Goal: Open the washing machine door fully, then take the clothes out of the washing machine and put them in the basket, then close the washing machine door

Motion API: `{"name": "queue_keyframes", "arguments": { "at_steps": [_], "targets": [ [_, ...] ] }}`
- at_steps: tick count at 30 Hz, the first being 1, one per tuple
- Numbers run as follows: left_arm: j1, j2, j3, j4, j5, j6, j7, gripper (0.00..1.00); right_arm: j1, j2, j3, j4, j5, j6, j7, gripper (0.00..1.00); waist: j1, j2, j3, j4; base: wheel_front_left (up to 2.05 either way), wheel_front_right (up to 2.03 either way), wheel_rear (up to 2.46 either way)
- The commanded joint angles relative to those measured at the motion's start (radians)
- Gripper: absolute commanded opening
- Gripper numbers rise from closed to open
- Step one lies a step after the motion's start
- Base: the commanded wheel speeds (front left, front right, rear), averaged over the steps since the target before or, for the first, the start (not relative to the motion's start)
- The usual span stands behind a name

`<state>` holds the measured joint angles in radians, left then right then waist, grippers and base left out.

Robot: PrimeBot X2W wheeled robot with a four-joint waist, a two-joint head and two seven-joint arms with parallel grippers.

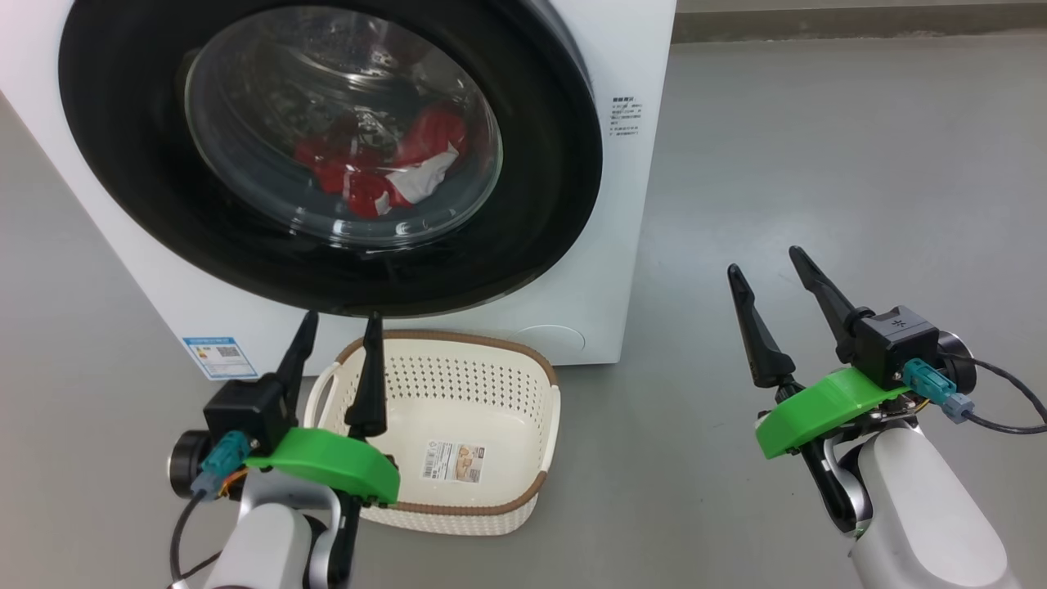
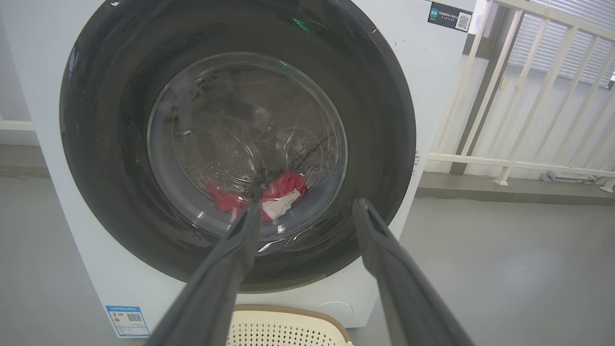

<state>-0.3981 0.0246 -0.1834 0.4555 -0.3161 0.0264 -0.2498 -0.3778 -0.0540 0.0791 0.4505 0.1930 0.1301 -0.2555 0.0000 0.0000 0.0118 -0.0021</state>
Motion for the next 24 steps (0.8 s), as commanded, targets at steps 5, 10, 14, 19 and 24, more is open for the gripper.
{"name": "queue_keyframes", "arguments": {
  "at_steps": [5, 10, 14, 19, 24],
  "targets": [
    [-0.02, 0.026, 0.038, -0.043, 0.011, 0.009, -0.012, 1.0, -0.037, 0.004, 0.012, -0.035, 0.022, 0.001, -0.006, 0.42, 0.0, 0.0, 0.022, 0.008, 0.0, 0.0, 0.0],
    [-0.029, 0.026, 0.032, -0.074, 0.014, 0.01, -0.012, 1.0, -0.053, 0.004, 0.008, -0.039, 0.061, 0.001, -0.006, 0.0, 0.0, 0.0, 0.057, 0.021, 0.0, 0.0, 0.0],
    [-0.037, 0.026, 0.023, -0.104, 0.016, 0.012, -0.012, 1.0, -0.082, 0.004, 0.009, -0.027, 0.16, 0.001, -0.006, 0.0, 0.0, 0.0, 0.089, 0.033, 0.0, 0.0, 0.0],
    [-0.046, 0.026, 0.011, -0.143, 0.031, 0.016, -0.012, 1.0, -0.121, 0.004, 0.02, -0.019, 0.313, 0.001, -0.006, 0.0, 0.0, 0.0, 0.128, 0.044, 0.0, 0.0, 0.0],
    [-0.052, 0.026, -0.008, -0.193, 0.032, 0.019, -0.012, 1.0, -0.186, 0.004, 0.032, -0.013, 0.509, 0.001, 0.001, 0.0, 0.0, 0.0, 0.183, 0.061, 0.0, 0.0, 0.0]
  ]
}}
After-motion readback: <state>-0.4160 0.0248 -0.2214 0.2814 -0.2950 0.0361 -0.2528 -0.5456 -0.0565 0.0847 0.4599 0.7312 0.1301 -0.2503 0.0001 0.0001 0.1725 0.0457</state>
